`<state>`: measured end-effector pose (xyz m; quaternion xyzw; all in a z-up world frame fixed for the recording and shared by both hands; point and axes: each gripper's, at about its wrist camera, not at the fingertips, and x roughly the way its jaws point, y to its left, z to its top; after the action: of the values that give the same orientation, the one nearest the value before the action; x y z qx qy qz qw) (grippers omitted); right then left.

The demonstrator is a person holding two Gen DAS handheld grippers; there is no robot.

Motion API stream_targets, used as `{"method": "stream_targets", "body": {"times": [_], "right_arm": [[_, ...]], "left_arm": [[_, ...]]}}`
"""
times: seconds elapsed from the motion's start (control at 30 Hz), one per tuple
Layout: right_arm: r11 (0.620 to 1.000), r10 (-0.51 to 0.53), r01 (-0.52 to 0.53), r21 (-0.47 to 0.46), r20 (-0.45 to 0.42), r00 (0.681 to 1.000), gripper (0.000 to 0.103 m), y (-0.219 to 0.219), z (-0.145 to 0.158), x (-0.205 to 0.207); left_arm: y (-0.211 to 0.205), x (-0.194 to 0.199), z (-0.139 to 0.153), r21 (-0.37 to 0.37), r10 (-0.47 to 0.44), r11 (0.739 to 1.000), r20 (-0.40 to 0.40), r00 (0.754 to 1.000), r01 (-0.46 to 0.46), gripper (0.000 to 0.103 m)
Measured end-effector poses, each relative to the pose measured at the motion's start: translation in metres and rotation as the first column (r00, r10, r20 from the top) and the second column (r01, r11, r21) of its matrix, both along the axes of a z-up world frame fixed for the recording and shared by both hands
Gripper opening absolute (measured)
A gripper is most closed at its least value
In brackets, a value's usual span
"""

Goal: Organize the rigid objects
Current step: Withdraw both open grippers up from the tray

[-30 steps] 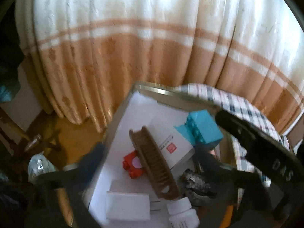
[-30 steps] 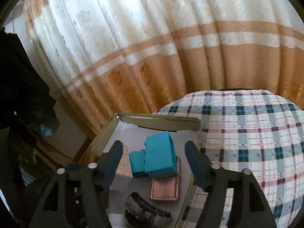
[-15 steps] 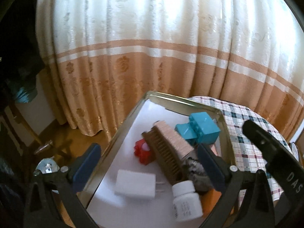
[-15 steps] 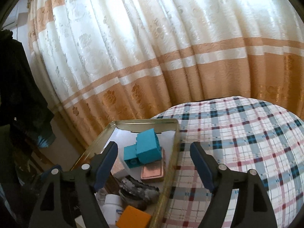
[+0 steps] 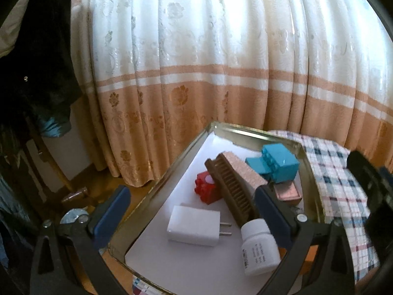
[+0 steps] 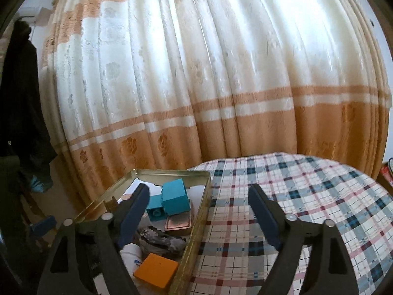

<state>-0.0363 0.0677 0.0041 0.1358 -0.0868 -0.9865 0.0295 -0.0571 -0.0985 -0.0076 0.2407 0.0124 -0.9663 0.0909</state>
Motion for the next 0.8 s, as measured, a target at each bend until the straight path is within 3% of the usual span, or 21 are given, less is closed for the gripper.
{"method": "stream_targets", "body": {"times": [0.23,0.8], "right_arm": [[0.999,-0.032,0.032,-0.013,-0.005,0.999,0.088,0.006,0.0,0.007],[0.998,-0.055,0.055,-0.004,0.016,0.998,0.088,0.006,-0.001,0.006]], "left_arm": [[0.003,0.006,0.005,0.007,0.009,1.0,-0.074,0.997,-0.008,0.103],[-0.008,0.006,0.002,0.069,0.014,0.998,-0.039,0.999,-0.011,0.103]]}}
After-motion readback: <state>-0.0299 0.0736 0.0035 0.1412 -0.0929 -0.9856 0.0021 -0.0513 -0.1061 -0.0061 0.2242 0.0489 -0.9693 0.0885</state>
